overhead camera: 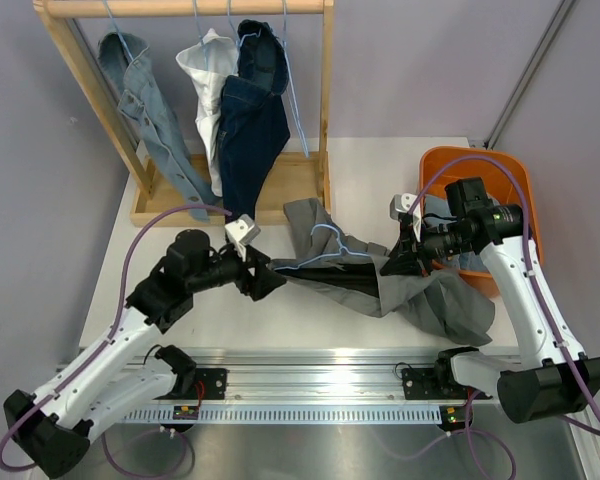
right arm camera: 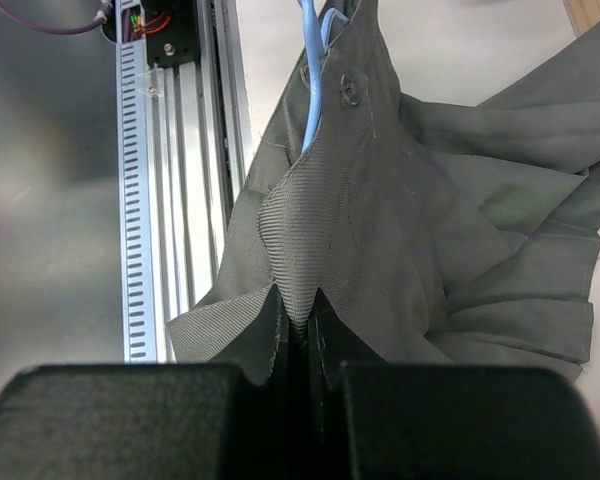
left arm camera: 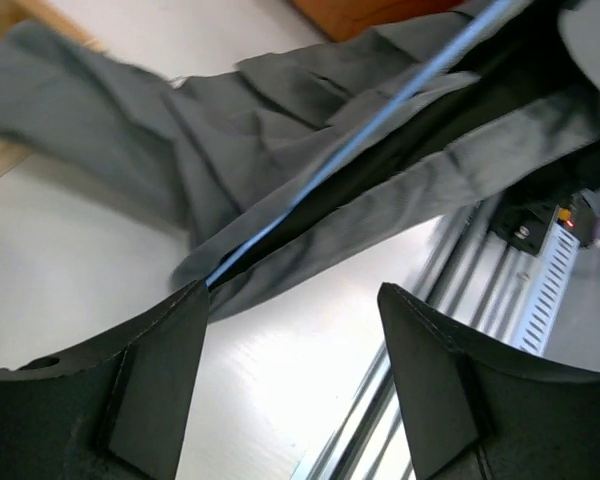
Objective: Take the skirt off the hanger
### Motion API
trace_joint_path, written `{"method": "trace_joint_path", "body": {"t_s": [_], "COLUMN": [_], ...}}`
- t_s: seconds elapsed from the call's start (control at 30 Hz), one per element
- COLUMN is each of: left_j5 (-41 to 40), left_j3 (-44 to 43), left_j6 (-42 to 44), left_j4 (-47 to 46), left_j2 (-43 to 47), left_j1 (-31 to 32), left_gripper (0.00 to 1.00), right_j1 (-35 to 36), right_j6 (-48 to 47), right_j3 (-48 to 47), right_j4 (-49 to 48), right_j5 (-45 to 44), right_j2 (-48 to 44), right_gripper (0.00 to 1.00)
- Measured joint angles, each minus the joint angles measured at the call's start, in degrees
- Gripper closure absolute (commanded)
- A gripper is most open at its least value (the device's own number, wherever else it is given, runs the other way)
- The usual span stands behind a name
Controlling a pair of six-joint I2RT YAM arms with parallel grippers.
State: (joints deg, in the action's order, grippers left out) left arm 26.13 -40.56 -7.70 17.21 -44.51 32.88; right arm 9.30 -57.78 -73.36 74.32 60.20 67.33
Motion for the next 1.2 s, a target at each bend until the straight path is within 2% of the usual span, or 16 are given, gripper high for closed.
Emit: {"method": "trace_joint_path", "body": {"t_s": [0.1, 0.37, 0.47, 0.67, 0.73, 0.87, 0.9, 0.97, 1.03, 1.2], "left_j5": [-0.02, -1.99, -3.19, -5.25, -5.40, -4.96, -4.55, -3.39, -2.73, -2.56], "left_j3": [-1.97, -5.60, -8.50, -11.17, -11.19, -11.19, -11.19, -11.19, -11.19, -11.17], "left_j6": [0.63, 1.25, 1.81, 2.73, 2.80, 3.89, 4.52, 5.09, 5.14, 5.11], "left_j4": [-1.53, -5.31, -6.36, -8.72, -9.55, -9.14, -8.68, -7.45, -6.67, -5.79], "left_j2": [-2.91, -11.76, -16.04, -20.79, -21.24, -21.42, -21.55, -21.62, -21.62, -21.11], "left_j1": [4.50, 11.21, 14.05, 16.26, 16.26, 16.65, 17.00, 17.66, 17.73, 17.57], "left_gripper": [0.34, 0.39, 0.43, 0.70, 0.75, 0.96, 1.00, 1.00, 1.00, 1.00], "right_j1": [0.00, 0.00, 0.00, -0.31, -0.33, -0.48, -0.57, -0.85, -0.85, -0.44], "right_j6": [-1.27, -5.99, -6.84, -7.89, -8.04, -8.07, -8.07, -8.04, -8.02, -7.72], "right_j3": [-0.28, -0.46, -0.46, -0.46, -0.46, -0.46, -0.46, -0.46, -0.46, -0.61], "right_j4": [1.31, 2.32, 2.45, 3.67, 4.00, 3.39, 3.21, 2.86, 2.71, 2.80], "right_j5": [0.96, 2.93, 3.43, 3.28, 3.26, 3.34, 3.28, 3.19, 3.37, 4.83], "right_j2": [0.42, 1.22, 1.22, 1.31, 1.33, 1.40, 1.49, 1.81, 2.19, 2.23], "right_gripper": [1.00, 1.00, 1.00, 1.00, 1.00, 1.00, 0.94, 0.84, 0.65, 0.47]}}
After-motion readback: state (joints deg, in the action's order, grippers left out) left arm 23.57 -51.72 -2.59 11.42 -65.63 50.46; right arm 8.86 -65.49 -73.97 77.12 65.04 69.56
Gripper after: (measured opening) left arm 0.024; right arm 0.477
